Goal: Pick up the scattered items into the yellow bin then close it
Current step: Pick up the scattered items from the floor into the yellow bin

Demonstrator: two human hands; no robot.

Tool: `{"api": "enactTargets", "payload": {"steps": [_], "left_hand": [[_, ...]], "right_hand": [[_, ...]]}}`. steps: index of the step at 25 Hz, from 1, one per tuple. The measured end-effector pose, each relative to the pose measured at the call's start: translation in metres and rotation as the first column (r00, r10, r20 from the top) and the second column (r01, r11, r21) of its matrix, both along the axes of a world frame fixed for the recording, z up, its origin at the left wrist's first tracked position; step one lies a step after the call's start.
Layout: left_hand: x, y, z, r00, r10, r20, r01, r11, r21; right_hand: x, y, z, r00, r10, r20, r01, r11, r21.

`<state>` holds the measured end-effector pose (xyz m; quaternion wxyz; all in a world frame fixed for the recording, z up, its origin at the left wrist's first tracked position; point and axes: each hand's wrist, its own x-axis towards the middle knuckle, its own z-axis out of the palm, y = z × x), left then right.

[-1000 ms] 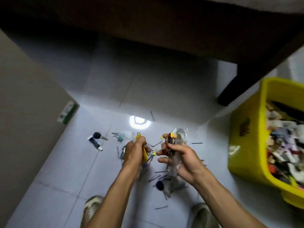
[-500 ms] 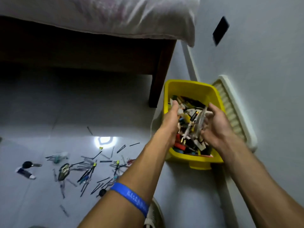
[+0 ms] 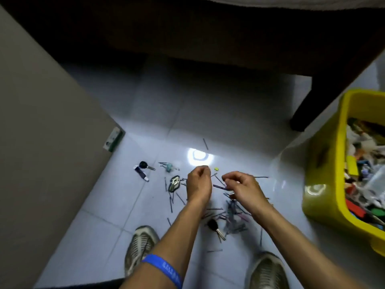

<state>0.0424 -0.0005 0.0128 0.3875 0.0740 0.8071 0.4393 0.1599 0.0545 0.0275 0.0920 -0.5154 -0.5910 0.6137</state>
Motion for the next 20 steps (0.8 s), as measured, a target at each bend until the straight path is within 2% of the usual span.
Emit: {"api": "enactTargets", "payload": {"steps": [3,6,8,10,11,13,16,18,20], "left_hand": [[-0.085,-0.023,-0.035,0.985,0.021,-0.171,-0.044,0.99,-0.133],[-0.154,-0.045,-0.072,0.941,-0.059,-0.332,-0.07,0.93,-0.361],[-0.176,-0.05,-0.091,0.925,-0.134,-0.355,-0.063,0.868,-0.492],[-0.174,-0.049,-0.104,0.933,-0.189,-0.306,0.013,0.868,-0.497],[-0.167,-0.047,-0.109,0.92,-0.25,-0.302,0.087,0.882,-0.464],[-0.141,-0.045,-0.114,0.852,-0.382,-0.357,0.26,0.902,-0.344],[-0.08,-0.053,-0.109,0.738,-0.55,-0.392,0.503,0.835,-0.223],[-0.059,-0.056,-0.106,0.704,-0.598,-0.383,0.581,0.795,-0.175],[-0.056,-0.059,-0.103,0.73,-0.544,-0.414,0.504,0.837,-0.212]], "right_hand": [[-0.051,0.013,-0.038,0.946,0.28,0.165,-0.309,0.932,0.188],[-0.092,0.044,-0.07,0.821,0.388,0.418,-0.549,0.735,0.397],[-0.116,0.066,-0.089,0.684,0.449,0.575,-0.709,0.593,0.381],[-0.13,0.081,-0.107,0.526,0.502,0.686,-0.831,0.475,0.289],[-0.132,0.085,-0.114,0.481,0.513,0.711,-0.86,0.431,0.271],[-0.125,0.083,-0.124,0.468,0.529,0.708,-0.877,0.375,0.3],[-0.093,0.052,-0.127,0.518,0.597,0.613,-0.855,0.33,0.401],[-0.07,0.036,-0.12,0.577,0.622,0.529,-0.814,0.382,0.438],[-0.058,0.038,-0.116,0.653,0.555,0.515,-0.757,0.463,0.461]]}}
